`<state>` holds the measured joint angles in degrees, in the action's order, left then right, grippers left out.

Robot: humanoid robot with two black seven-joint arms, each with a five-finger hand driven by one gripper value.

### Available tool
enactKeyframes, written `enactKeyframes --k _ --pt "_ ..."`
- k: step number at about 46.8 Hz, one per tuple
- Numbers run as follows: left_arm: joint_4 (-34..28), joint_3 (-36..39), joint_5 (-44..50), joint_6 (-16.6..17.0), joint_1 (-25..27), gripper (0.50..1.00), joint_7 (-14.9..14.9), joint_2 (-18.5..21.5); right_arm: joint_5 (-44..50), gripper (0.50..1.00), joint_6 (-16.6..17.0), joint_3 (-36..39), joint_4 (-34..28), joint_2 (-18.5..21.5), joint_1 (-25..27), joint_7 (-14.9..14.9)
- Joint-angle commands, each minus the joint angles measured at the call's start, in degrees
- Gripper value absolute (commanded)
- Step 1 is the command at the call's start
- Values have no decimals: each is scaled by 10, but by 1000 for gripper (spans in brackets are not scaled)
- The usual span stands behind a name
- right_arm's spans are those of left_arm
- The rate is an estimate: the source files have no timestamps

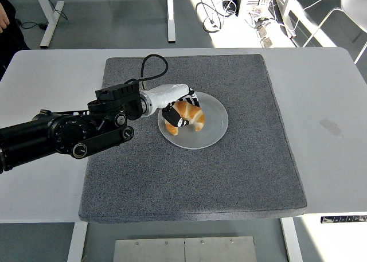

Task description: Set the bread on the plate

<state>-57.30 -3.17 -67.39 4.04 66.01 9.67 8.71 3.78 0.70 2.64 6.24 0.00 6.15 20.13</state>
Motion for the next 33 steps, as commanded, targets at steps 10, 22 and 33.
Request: enactKeyframes --k 10,22,33 --pt "1 -1 5 0 0 746 1 0 0 1000 0 0 0 0 0 0" --pt "1 -3 13 0 -2 822 1 3 0 1000 0 0 0 0 1 0" --pt "0 -13 28 0 -1 858 2 10 0 1000 0 0 0 0 0 0"
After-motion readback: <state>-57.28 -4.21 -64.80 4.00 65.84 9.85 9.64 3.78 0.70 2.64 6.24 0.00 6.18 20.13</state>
